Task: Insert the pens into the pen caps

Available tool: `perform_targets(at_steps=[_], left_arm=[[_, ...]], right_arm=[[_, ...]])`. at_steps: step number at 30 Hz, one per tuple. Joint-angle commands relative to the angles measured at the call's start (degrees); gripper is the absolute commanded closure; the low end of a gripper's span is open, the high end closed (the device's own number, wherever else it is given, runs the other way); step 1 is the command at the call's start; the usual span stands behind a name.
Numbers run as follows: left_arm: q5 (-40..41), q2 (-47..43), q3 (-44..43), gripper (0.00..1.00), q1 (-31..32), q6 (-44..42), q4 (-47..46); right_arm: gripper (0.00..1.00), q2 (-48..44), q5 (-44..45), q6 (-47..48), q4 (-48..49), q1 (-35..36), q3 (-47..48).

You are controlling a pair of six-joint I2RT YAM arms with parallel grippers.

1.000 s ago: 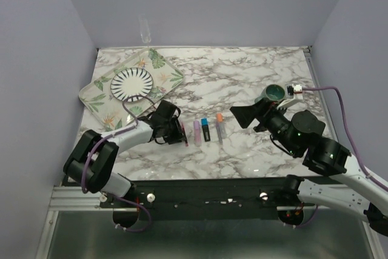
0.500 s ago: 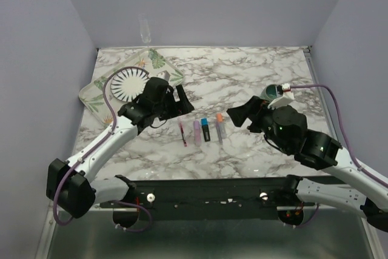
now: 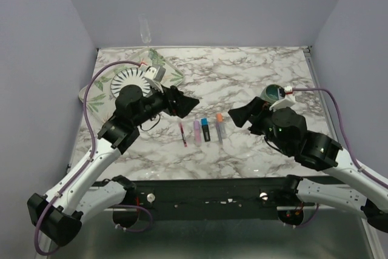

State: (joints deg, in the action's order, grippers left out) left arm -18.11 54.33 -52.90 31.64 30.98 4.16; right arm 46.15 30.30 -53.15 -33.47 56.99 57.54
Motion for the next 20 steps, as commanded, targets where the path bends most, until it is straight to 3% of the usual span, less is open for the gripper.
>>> perform_targets(at_steps=[1, 7, 20], left_arm=[[-1.67, -2.64, 4.21, 0.01, 0.00, -3.12, -7.68], [-1.23, -4.14, 5.00, 0.01, 0.09, -3.74, -7.50], [-0.26, -4.23, 4.83, 0.01, 0.00, -4.44, -6.36]], right_arm=[[0.00, -2.46, -2.09, 2.17, 6.39, 0.22, -4.01], [0.00, -4.58, -2.53, 4.71, 10.44, 0.22, -6.39], [0.00, -4.93, -1.39, 6.83, 9.92, 0.22, -5.33]])
